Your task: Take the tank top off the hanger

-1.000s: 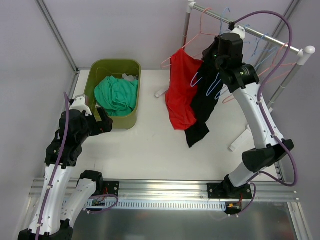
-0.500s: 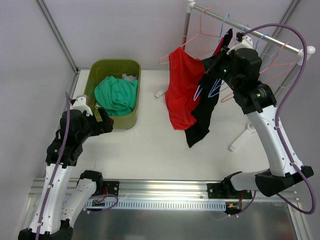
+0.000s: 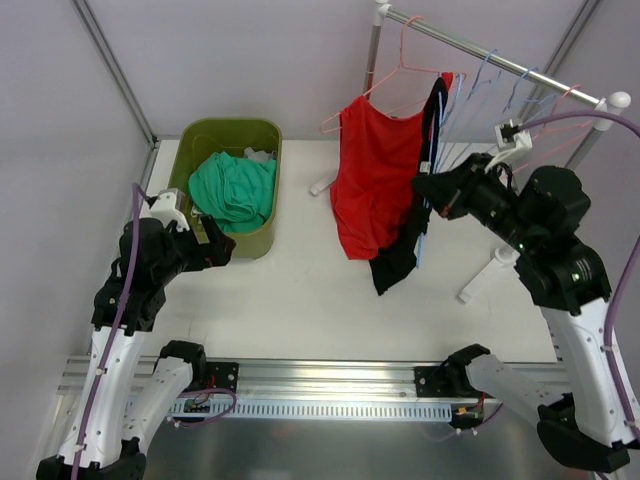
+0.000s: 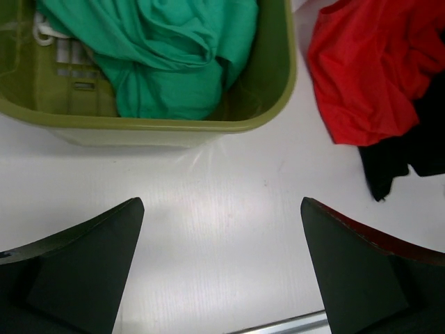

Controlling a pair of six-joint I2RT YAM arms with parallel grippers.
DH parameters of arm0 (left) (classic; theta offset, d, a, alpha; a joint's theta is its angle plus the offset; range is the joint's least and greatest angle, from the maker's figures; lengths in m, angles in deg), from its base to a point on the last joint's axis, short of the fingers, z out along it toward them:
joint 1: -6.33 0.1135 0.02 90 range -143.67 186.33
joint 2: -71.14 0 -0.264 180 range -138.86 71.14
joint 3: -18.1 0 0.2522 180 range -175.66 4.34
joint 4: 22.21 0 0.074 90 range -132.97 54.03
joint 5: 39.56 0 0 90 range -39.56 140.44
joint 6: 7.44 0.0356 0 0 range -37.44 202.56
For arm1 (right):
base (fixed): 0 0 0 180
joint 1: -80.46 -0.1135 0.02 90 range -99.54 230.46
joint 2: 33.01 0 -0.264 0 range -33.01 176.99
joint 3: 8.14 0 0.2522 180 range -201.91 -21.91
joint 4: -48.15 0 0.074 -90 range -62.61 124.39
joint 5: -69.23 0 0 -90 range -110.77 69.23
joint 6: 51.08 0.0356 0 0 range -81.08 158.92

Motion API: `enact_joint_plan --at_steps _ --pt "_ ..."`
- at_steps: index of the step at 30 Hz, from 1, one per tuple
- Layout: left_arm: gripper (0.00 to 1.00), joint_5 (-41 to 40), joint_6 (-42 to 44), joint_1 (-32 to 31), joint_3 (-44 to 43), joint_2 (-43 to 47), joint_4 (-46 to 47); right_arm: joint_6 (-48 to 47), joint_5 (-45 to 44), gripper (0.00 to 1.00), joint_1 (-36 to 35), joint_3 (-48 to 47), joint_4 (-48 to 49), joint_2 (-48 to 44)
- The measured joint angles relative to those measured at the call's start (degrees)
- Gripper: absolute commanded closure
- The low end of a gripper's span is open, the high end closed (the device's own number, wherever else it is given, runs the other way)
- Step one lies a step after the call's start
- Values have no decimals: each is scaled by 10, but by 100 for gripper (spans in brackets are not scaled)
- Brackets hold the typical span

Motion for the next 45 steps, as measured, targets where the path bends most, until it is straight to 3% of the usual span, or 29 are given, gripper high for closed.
enact_joint_plan --at_steps 6,10,19,31,37,39,43,45 --pt "1 113 -32 -2 -2 3 54 -12 105 100 0 22 -26 -94" --pt "1 157 -58 -64 -27 -11 110 -12 167 100 0 18 -42 -153" --pt "1 149 -45 -289 -195 -127 227 3 262 100 0 -97 -76 -182" --pt "5 134 50 -389 -256 -254 420 80 330 100 0 53 -72 -183" --pt "27 81 78 -390 -251 -311 462 99 347 100 0 54 -61 -186" --pt "42 75 81 -390 -250 -331 471 103 353 100 0 54 -59 -185" --pt "56 77 81 -390 -250 -365 483 104 359 100 0 54 -58 -182" --pt "58 81 77 -390 -248 -373 490 104 360 99 0 54 -58 -179"
